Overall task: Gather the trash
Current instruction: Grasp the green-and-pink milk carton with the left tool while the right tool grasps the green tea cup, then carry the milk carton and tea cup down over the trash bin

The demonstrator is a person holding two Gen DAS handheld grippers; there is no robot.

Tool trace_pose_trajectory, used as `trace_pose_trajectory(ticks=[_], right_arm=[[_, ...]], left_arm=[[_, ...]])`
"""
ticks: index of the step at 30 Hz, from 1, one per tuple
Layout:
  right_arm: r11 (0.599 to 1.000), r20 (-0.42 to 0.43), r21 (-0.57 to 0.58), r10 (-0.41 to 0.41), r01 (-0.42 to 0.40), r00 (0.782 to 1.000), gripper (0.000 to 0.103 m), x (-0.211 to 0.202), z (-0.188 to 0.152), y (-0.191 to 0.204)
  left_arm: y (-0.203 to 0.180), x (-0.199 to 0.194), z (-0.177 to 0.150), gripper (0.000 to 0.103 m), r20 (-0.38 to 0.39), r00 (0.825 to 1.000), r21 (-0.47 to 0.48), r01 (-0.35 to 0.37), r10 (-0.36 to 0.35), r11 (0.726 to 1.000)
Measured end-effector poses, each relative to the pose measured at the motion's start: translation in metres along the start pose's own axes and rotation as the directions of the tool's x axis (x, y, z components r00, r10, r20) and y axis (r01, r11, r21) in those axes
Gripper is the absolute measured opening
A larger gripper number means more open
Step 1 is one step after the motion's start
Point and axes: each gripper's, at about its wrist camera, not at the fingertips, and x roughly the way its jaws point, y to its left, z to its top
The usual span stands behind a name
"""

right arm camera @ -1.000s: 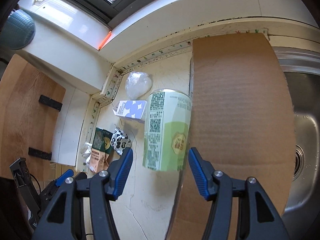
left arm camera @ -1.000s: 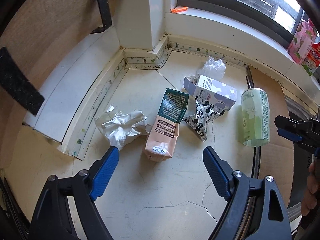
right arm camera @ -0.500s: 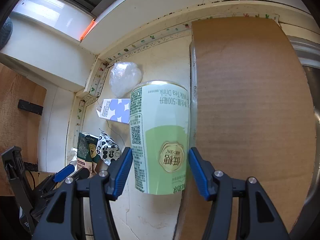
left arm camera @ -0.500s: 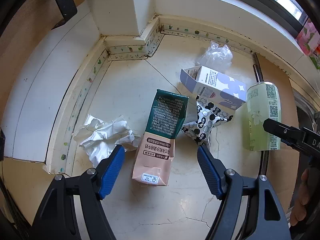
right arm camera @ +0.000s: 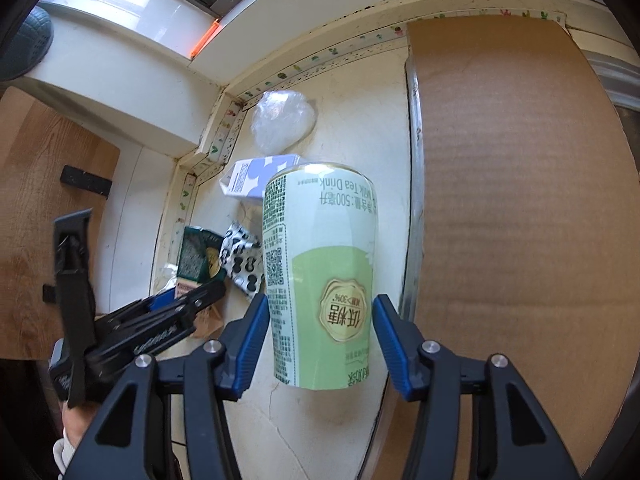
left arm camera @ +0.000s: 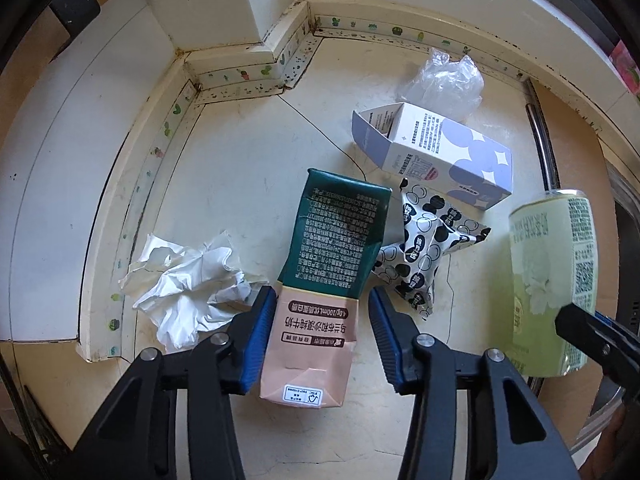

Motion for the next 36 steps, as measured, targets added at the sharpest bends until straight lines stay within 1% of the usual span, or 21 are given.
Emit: trace_pose_trajectory(ticks=[1, 2, 3, 5, 8, 10, 14, 18, 22, 27, 30, 33, 36], right_arm=[[1.000, 0.000, 0.001, 0.009, -0.009, 1.000, 0.053, -0.003, -0.004, 0.001], [1.000, 0.002, -0.002, 0.019, -0.019, 1.000, 0.053, -0.006, -0.009, 0.002], [1.000, 0.004, -0.005, 0.026, -0.026, 1.000, 0.053, -0.009, -0.012, 0.004], [0.999, 0.014, -0.013, 0.037, -0.037, 0.999, 0.052, -0.017, -0.021, 0.006], [0.999, 0.025, -0.013, 0.049, -0.049, 0.998, 0.052, -0.028, -0.034, 0.009], [0.999, 0.033, -0.011, 0.052, -0.051, 0.998, 0.052, -0.035, -0.043, 0.010], [0.999, 0.057, 0.001, 0.045, -0.045, 0.997, 0.052, -0.053, -0.067, 0.014], [0.999, 0.092, 0.014, 0.036, -0.038, 0.995, 0.052, -0.074, -0.099, 0.021], [0.999, 0.126, 0.032, 0.028, -0.032, 0.992, 0.052, -0.092, -0.135, 0.033], [0.998, 0.164, 0.053, 0.025, -0.034, 0.986, 0.052, -0.114, -0.189, 0.046], [0.998, 0.180, 0.053, 0.015, -0.025, 0.984, 0.052, -0.123, -0.221, 0.057], [0.998, 0.194, 0.054, 0.001, -0.012, 0.981, 0.052, -0.129, -0.252, 0.067], [0.999, 0.207, 0.054, -0.015, 0.004, 0.978, 0.052, -0.133, -0.286, 0.077]], left_arm=[[0.000, 0.002, -0.001, 0.044, -0.002, 1.000, -0.003, 0.000, 0.000, 1.000], [0.001, 0.003, -0.003, 0.037, 0.003, 1.000, -0.007, 0.001, -0.001, 1.000], [0.003, 0.002, -0.005, 0.036, 0.015, 1.000, -0.016, 0.008, -0.008, 1.000], [0.005, -0.004, -0.009, 0.035, 0.041, 0.999, -0.032, 0.032, -0.031, 0.999], [0.008, -0.021, -0.021, 0.035, 0.093, 0.995, -0.030, 0.050, -0.047, 0.998], [0.007, -0.036, -0.033, 0.035, 0.122, 0.991, -0.023, 0.060, -0.057, 0.998], [0.010, -0.064, -0.060, 0.035, 0.162, 0.981, -0.001, 0.107, -0.105, 0.994], [0.013, -0.097, -0.100, 0.035, 0.192, 0.967, 0.046, 0.160, -0.166, 0.986], [0.025, -0.127, -0.150, 0.035, 0.222, 0.951, 0.084, 0.199, -0.213, 0.976], [0.044, -0.154, -0.209, 0.035, 0.230, 0.935, 0.112, 0.251, -0.271, 0.961], [0.053, -0.167, -0.243, 0.035, 0.248, 0.922, 0.130, 0.274, -0.298, 0.953], [0.063, -0.172, -0.272, 0.035, 0.251, 0.909, 0.135, 0.308, -0.333, 0.942], [0.070, -0.169, -0.300, 0.035, 0.233, 0.904, 0.142, 0.334, -0.360, 0.932]])
